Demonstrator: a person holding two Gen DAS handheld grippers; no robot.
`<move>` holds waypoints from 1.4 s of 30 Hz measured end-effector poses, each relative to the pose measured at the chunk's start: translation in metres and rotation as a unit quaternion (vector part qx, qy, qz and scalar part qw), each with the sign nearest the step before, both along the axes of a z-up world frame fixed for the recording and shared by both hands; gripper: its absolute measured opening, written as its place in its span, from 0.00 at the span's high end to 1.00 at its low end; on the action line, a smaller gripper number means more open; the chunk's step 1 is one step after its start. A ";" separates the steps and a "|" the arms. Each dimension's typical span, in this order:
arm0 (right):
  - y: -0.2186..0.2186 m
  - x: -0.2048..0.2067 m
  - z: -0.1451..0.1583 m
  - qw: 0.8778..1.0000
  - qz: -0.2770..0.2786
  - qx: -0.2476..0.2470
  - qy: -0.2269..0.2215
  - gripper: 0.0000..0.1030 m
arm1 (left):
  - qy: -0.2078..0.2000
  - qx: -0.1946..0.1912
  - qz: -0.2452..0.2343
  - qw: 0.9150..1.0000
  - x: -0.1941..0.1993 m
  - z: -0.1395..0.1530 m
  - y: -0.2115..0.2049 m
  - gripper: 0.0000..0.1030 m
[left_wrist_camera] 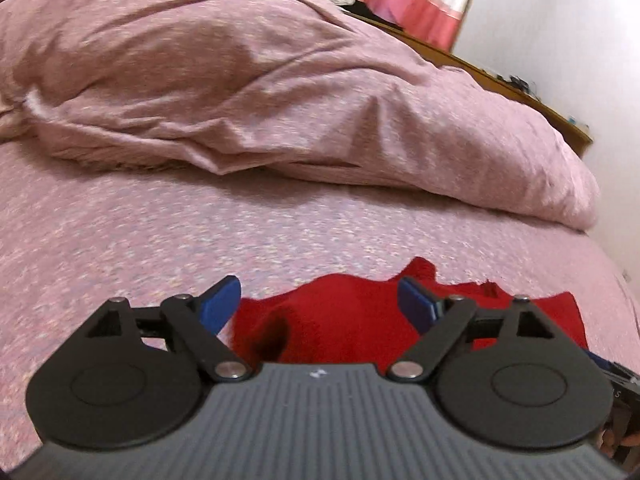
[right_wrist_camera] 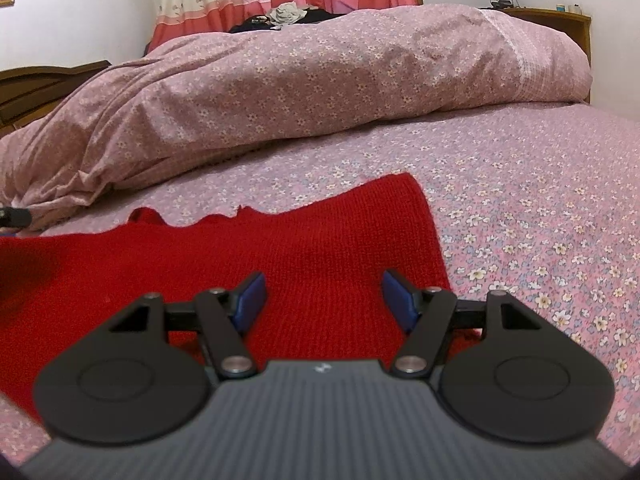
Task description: Fold small clothes
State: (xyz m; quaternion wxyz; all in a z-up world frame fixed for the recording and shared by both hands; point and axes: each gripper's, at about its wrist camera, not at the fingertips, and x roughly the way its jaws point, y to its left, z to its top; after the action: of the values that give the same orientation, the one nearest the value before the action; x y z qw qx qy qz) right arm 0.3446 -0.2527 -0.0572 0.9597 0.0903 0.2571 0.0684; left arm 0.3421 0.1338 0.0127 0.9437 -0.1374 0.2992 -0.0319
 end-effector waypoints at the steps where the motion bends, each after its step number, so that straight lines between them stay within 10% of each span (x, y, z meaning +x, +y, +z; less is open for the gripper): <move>1: -0.001 0.000 0.000 1.000 0.001 0.002 0.000 0.35 | 0.008 -0.007 -0.004 1.000 -0.001 -0.001 0.004 0.14; 7: -0.008 -0.007 0.007 1.000 0.004 0.029 0.004 0.35 | 0.048 -0.066 -0.027 0.996 -0.003 -0.011 0.010 0.14; 18: -0.017 -0.038 0.024 0.998 0.011 0.061 0.003 0.35 | -0.024 -0.136 -0.021 0.990 0.015 -0.021 0.008 0.17; 25: -0.012 -0.038 0.020 0.999 0.011 0.040 0.011 0.35 | 0.021 0.054 0.026 0.998 0.024 -0.021 0.000 0.21; 35: -0.011 -0.061 0.034 0.997 -0.009 0.073 -0.013 0.34 | 0.015 0.029 -0.046 0.998 -0.032 0.018 -0.032 0.06; 42: -0.007 -0.066 0.021 0.998 -0.020 0.049 0.018 0.35 | 0.088 0.030 -0.057 0.994 -0.051 -0.025 -0.061 0.04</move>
State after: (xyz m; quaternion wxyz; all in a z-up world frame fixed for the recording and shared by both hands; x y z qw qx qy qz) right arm 0.2787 -0.2597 -0.0357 0.9505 0.1432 0.2691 0.0603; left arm 0.2911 0.0731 -0.0119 0.9140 -0.0937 0.3894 -0.0642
